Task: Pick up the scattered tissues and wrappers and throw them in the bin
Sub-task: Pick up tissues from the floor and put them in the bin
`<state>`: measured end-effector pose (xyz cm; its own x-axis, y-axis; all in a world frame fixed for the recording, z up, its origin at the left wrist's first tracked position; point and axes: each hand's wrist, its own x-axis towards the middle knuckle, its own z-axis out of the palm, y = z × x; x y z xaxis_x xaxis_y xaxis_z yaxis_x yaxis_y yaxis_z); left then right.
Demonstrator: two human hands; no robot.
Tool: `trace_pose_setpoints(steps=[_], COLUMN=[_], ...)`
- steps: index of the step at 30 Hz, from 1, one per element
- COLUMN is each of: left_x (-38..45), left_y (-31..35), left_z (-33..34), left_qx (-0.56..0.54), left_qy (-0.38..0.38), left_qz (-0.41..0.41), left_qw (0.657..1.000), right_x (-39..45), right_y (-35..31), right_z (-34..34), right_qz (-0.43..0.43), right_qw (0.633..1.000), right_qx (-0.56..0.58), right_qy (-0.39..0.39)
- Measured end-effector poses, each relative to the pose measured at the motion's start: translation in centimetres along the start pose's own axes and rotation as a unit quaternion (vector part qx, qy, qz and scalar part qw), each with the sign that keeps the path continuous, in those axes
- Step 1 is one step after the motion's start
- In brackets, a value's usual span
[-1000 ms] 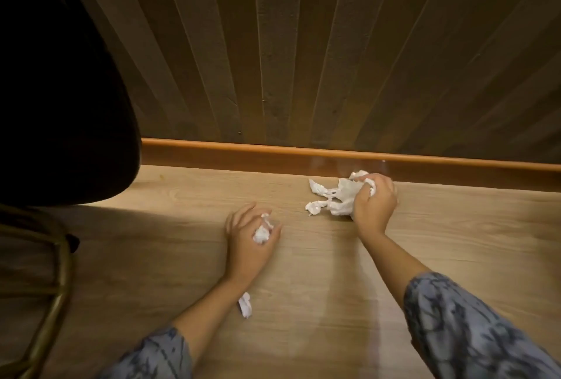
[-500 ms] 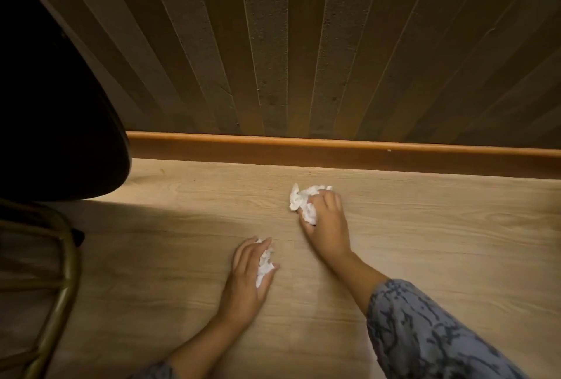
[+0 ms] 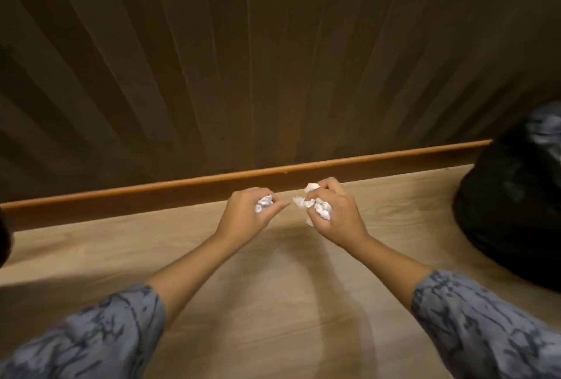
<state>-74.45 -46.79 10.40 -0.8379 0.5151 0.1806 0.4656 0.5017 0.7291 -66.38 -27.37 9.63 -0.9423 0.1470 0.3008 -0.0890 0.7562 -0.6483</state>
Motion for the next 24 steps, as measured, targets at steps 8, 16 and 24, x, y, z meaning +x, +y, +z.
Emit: trace_pose_setpoints(steps=[8,16,24], left_x=[6.4,12.0,14.1], left_y=[13.1,27.2,39.7], left_z=[2.7,7.6,20.2], left_qx=[0.065,0.078,-0.093], left_qy=[-0.062,0.007,-0.023], left_qz=[0.053,0.122,0.064], left_qw=[0.995,0.989,0.993], right_x=[2.2,1.9,-4.6], right_y=[3.3,7.3,13.9], right_z=[-15.4,-31.4,-42.8], right_qz=[-0.069,-0.179,-0.054], right_qw=[0.985,0.932,0.962], right_qx=[-0.156,-0.316,-0.164], right_qy=[-0.004,-0.004,0.211])
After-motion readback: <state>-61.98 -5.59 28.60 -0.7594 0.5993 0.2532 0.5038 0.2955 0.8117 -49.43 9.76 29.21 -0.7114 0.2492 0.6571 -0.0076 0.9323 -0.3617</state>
